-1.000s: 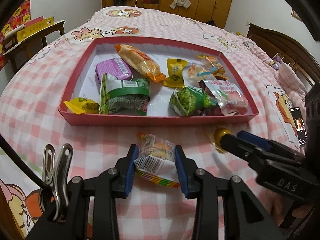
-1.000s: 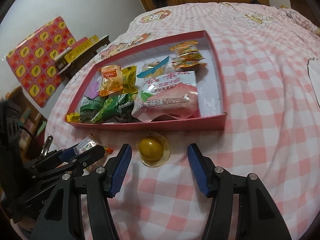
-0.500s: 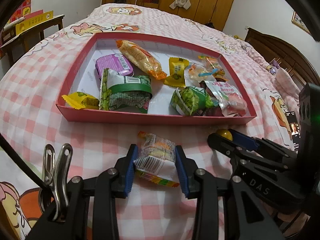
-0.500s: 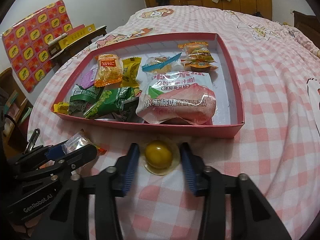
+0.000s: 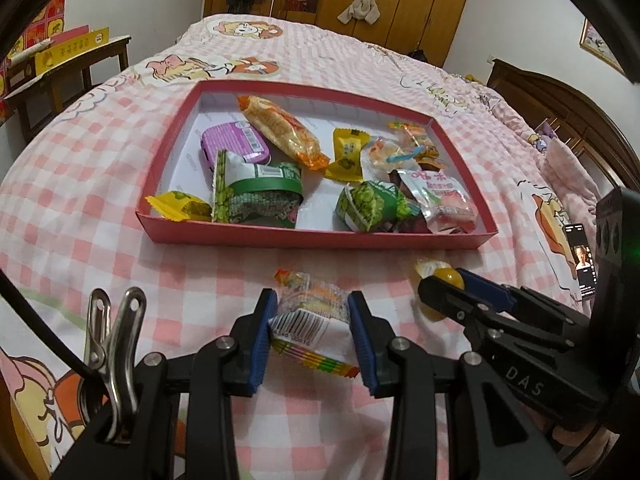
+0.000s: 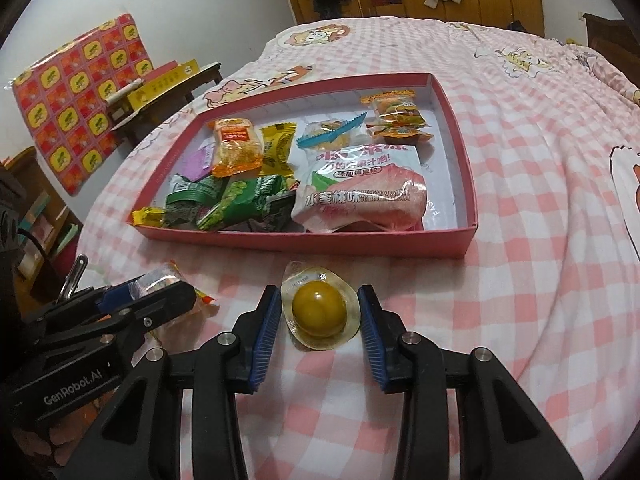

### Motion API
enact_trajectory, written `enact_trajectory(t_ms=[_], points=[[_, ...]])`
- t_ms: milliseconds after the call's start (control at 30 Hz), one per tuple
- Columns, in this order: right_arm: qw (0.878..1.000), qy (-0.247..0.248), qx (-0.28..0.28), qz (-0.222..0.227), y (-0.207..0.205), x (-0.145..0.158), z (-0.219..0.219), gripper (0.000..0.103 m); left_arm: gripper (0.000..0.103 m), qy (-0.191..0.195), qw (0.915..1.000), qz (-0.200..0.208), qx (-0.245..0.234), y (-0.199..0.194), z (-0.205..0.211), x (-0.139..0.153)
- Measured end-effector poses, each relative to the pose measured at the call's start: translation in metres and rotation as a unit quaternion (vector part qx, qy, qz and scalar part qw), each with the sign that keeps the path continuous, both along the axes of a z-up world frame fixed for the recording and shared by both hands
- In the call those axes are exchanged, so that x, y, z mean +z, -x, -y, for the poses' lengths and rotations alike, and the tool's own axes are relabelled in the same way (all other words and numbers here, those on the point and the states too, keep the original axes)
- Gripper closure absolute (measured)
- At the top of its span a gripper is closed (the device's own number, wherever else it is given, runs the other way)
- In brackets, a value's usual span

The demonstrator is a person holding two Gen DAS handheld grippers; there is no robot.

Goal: Organize snacks
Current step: 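Carry the rainbow-strip packet and yellow ball candy into the red box, opening both tools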

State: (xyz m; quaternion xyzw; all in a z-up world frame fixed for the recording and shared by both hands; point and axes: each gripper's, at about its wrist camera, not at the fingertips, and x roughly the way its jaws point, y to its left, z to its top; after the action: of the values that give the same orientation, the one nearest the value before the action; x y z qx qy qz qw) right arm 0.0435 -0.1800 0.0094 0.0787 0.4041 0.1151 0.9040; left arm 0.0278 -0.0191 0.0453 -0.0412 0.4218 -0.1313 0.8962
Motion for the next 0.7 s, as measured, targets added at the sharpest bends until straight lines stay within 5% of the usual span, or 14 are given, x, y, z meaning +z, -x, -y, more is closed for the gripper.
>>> enact_trajectory(t_ms=[700], points=[[1.000,-0.015,0.005,0.025,0.012,0.027,0.009,0.063,0.065,0.003,0.9992,0.040,-0.004,-0.010,0.002,0.036]])
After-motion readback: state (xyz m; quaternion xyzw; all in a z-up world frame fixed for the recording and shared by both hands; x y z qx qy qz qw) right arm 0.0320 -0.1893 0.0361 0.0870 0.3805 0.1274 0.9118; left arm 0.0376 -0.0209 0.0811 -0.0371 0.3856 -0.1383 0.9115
